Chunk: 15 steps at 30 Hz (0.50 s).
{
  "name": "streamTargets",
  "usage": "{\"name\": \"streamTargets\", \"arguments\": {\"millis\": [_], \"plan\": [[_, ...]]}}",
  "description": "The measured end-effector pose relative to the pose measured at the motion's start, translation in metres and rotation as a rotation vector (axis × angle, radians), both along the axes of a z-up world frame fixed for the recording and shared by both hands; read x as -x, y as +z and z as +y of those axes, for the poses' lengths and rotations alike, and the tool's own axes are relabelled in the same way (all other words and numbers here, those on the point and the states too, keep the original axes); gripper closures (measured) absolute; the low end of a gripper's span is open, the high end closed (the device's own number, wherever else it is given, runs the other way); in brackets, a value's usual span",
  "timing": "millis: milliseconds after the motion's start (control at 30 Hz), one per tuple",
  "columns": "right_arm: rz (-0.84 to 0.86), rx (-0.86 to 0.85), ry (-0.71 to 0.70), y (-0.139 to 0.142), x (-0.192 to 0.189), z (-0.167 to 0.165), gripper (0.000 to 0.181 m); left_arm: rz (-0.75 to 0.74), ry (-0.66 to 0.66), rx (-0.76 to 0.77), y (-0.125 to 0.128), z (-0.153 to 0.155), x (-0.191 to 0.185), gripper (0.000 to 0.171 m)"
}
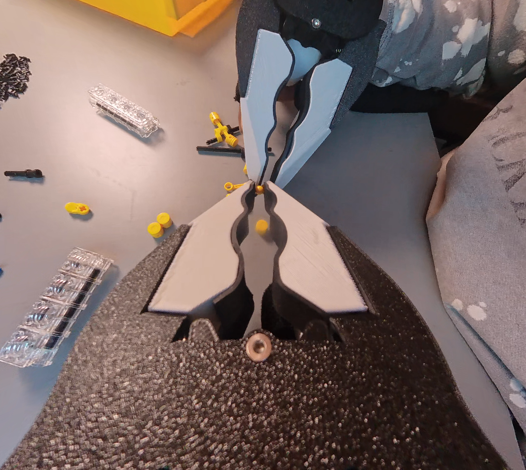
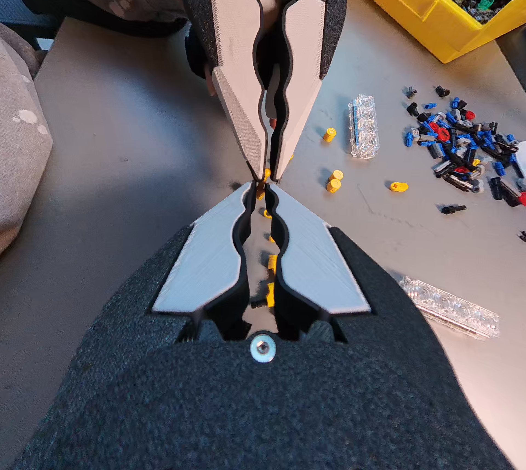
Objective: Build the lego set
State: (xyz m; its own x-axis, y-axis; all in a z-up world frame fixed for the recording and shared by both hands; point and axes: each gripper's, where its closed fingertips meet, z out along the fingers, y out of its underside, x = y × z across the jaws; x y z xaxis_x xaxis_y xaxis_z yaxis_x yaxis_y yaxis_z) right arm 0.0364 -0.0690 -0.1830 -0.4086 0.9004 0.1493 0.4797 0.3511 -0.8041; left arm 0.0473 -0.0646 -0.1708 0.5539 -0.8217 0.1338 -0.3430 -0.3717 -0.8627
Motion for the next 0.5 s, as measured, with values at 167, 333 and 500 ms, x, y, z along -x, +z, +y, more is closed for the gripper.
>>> {"name": "streamTargets", "arguments": {"millis": [167, 333, 500], "plan": [[0.158, 0.115, -0.016, 0.034, 0.002, 0.004, 0.176, -0.199, 0.017, 0.015, 0.028, 0.002, 0.004, 0.166], [0.469, 0.158, -0.015, 0.089, 0.003, 0.002, 0.176, -0.663, -0.008, 0.087, 0.081, 0.0, 0.006, 0.167], [0.594, 0.11, -0.066, 0.108, 0.005, 0.004, 0.176, -0.895, -0.013, 0.147, 0.098, 0.002, 0.008, 0.168]]}}
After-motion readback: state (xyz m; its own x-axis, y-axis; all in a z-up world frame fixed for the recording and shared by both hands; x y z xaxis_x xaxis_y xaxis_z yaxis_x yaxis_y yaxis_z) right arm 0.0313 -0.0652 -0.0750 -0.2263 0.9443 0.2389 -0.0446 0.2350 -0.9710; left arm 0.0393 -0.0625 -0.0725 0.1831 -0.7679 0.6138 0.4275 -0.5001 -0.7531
